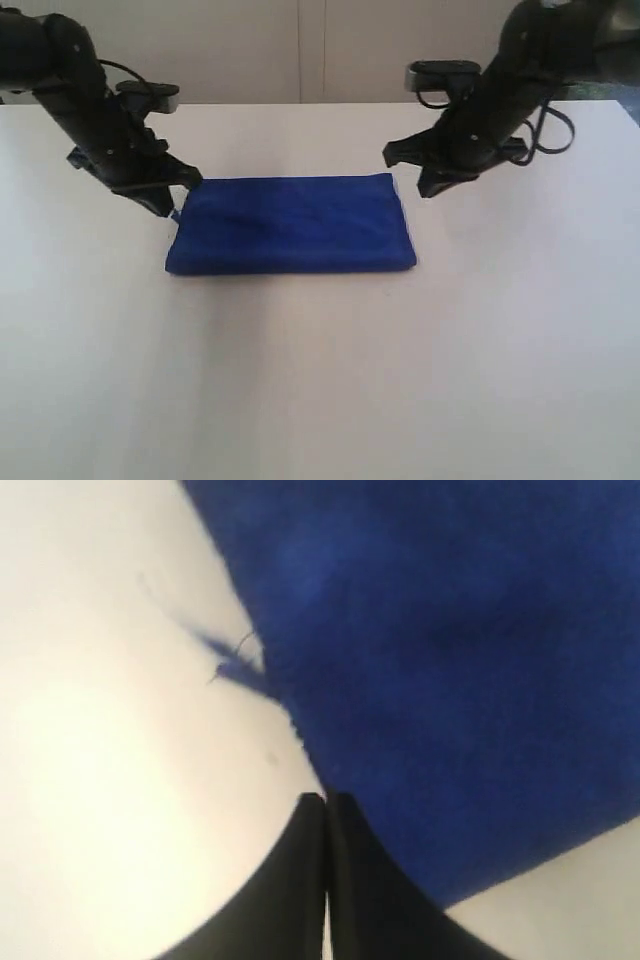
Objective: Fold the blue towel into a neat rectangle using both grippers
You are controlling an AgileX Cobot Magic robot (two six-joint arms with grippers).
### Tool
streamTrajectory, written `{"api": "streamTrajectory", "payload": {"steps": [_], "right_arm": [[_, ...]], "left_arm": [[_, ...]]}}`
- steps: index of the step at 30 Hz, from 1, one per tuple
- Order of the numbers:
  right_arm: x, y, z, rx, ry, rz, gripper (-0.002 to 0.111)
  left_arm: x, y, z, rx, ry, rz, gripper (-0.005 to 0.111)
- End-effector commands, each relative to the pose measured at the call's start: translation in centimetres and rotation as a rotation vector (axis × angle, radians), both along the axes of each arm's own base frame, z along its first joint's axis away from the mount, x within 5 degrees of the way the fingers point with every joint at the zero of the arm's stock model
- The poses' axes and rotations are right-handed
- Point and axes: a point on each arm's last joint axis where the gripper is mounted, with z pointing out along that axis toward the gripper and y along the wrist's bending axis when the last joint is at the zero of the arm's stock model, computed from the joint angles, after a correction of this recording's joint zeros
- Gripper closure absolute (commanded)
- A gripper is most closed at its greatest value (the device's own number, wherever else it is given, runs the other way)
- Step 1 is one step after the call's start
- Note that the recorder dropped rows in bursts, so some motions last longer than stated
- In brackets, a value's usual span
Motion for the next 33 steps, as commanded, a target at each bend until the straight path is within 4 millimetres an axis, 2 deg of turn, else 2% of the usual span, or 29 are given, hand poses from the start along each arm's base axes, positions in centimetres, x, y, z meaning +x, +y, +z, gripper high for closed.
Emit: {"api": "streamTrajectory", "payload": {"steps": [1, 7, 12, 13, 14, 16, 17, 18, 19, 20, 24, 26, 28, 33], "right_arm": [[-2.2, -3.0, -0.2, -0.011, 0.017, -0.076, 0.108], [-6.4, -5.2, 2.0, -0.011, -0.028, -0.149, 0.108], [-11.6, -5.7, 4.8, -0.022, -0.140, -0.183, 0.108], [-14.2, -5.7, 5.8, -0.024, -0.207, -0.192, 0.108], [-15.3, -5.6, 6.3, -0.024, -0.234, -0.197, 0.108], [-20.1, -5.4, 8.0, -0.012, -0.375, -0.231, 0.108], [-21.8, -5.4, 8.4, -0.011, -0.432, -0.237, 0.108], [-24.2, -5.3, 9.3, -0.009, -0.531, -0.244, 0.108], [-25.6, -5.3, 9.7, -0.007, -0.590, -0.248, 0.108], [-28.0, -5.2, 10.4, -0.002, -0.704, -0.254, 0.108], [-32.3, -5.3, 10.3, -0.040, -0.939, -0.258, 0.108], [-33.6, -5.5, 9.8, -0.044, -1.096, -0.290, 0.108], [-34.0, -5.5, 9.3, -0.044, -1.134, -0.297, 0.108], [-35.0, -5.2, 8.0, -0.039, -1.038, -0.267, 0.108]], "left_arm": [[-1.7, 2.9, 0.4, -0.003, 0.040, 0.106, 0.107], [-5.2, 6.4, 2.4, -0.014, 0.030, 0.212, 0.107], [-10.3, 7.7, 5.6, -0.038, -0.100, 0.248, 0.107], [-12.4, 7.9, 6.6, -0.054, -0.162, 0.259, 0.107], [-13.5, 7.9, 7.0, -0.073, -0.189, 0.269, 0.107], [-18.0, 8.3, 8.3, -0.124, -0.318, 0.295, 0.107], [-19.4, 8.5, 8.6, -0.144, -0.367, 0.308, 0.107], [-21.9, 8.7, 8.8, -0.166, -0.443, 0.317, 0.107], [-23.1, 8.9, 8.8, -0.174, -0.479, 0.319, 0.107], [-25.2, 9.2, 8.9, -0.193, -0.571, 0.326, 0.107], [-28.3, 9.8, 8.4, -0.224, -0.776, 0.351, 0.107], [-29.1, 10.1, 7.7, -0.207, -0.858, 0.347, 0.107], [-29.4, 10.2, 7.2, -0.205, -0.857, 0.345, 0.107], [-29.7, 10.0, 6.5, -0.196, -0.794, 0.331, 0.107]]}}
